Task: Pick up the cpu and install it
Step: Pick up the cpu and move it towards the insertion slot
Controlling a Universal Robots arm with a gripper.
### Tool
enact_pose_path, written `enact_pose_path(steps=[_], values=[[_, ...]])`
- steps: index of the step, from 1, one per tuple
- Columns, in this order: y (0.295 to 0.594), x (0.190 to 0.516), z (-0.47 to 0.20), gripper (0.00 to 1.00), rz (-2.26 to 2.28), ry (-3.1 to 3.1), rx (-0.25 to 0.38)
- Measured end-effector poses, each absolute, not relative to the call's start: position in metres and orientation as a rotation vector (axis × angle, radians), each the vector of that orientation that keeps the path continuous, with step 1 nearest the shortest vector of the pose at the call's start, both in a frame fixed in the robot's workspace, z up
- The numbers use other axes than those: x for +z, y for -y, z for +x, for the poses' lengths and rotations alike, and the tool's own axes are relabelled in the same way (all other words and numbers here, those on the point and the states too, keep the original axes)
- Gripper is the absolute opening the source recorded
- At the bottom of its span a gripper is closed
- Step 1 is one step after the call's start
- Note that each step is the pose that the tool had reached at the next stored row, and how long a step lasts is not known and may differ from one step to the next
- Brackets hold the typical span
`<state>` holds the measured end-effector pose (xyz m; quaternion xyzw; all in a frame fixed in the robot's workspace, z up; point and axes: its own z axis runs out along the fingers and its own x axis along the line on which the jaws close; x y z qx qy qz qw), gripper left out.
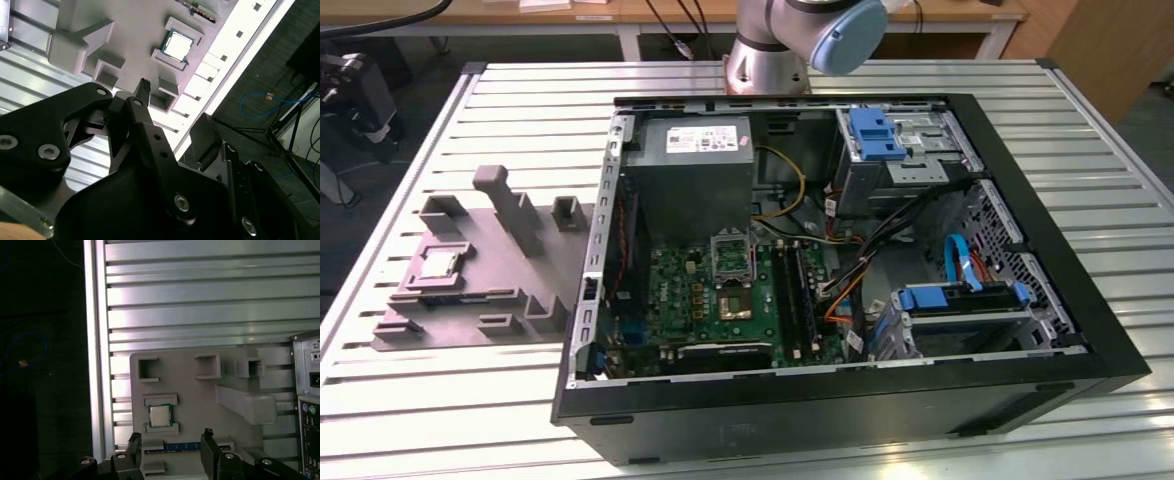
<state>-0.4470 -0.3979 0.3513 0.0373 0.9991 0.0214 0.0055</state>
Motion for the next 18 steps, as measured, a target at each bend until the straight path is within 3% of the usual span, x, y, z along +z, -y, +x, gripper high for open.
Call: enact_pose_path(steps=[18], values=[[0.3982,0.3427,-0.4498,0.59,0.032,-3.134,0.066]])
